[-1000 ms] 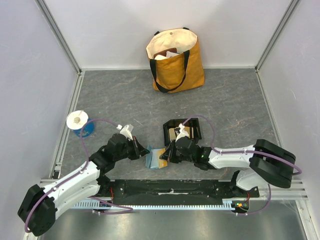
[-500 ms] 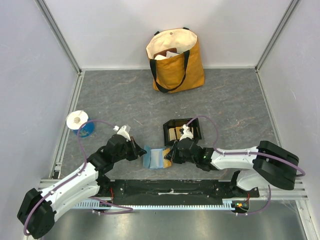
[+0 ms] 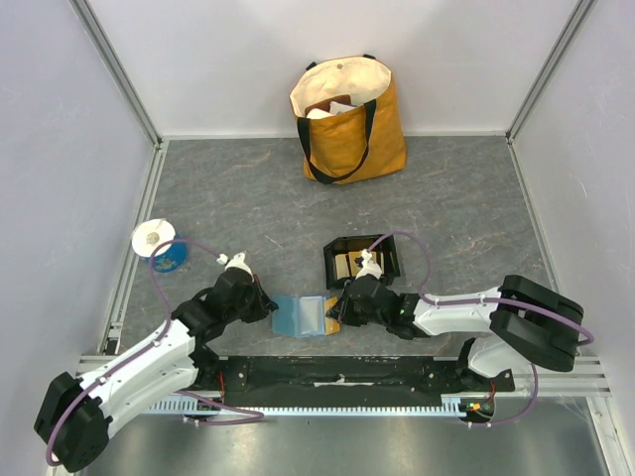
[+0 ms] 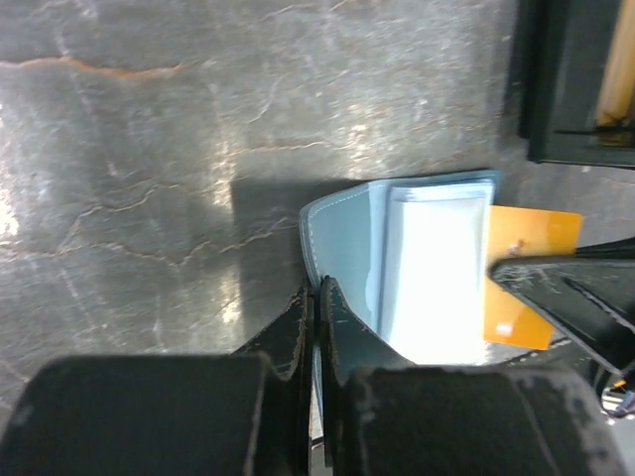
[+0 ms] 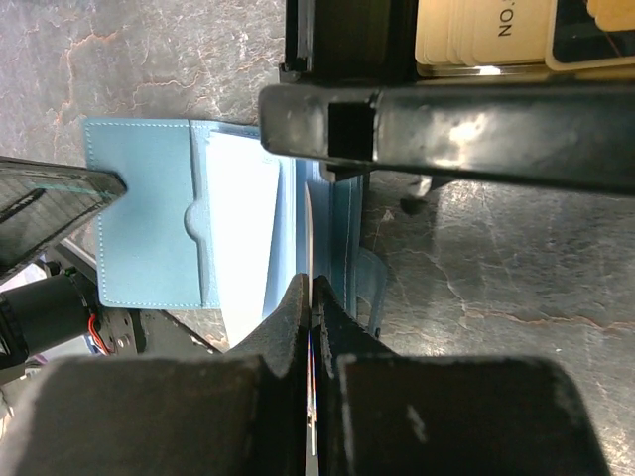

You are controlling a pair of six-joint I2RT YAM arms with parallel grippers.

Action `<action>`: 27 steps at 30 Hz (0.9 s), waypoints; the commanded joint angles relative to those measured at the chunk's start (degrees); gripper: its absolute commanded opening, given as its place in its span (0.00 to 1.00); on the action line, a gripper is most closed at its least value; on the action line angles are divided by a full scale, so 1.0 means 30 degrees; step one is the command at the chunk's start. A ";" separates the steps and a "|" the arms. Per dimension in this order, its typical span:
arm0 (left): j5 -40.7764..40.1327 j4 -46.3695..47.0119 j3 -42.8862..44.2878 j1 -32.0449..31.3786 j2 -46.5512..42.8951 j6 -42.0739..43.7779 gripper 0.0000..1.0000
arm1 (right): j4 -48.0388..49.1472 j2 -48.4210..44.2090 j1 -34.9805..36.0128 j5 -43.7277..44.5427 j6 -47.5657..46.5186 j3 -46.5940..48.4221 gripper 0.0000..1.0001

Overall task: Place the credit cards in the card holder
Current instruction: Open the card holder at the center of the board.

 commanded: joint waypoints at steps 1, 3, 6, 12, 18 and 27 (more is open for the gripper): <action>-0.0781 -0.2044 0.0581 -0.0055 0.0969 -0.0085 0.02 | 0.0137 0.0754 -0.0040 0.0108 0.0059 0.0747 0.00; -0.0841 -0.2017 0.0729 -0.0056 0.1379 -0.0114 0.02 | 0.0633 0.1340 -0.0040 -0.0478 -0.0174 0.1127 0.00; -0.0667 -0.1492 0.0817 -0.0055 0.1965 -0.0056 0.02 | 0.1541 0.1606 -0.0040 -0.1152 -0.0497 0.1421 0.00; 0.1851 0.2428 -0.0236 -0.0056 0.3370 0.0003 0.02 | 0.2805 0.0876 -0.0011 -0.2061 -0.1228 0.1801 0.00; 0.3289 0.5773 -0.0706 -0.0114 0.5187 -0.0026 0.02 | 0.3186 0.0699 0.0282 -0.3118 -0.2138 0.2505 0.00; 0.2149 0.5601 -0.1028 -0.0084 0.5630 -0.0875 0.02 | 0.0294 -0.2518 0.0282 -0.0108 -0.2723 0.1978 0.00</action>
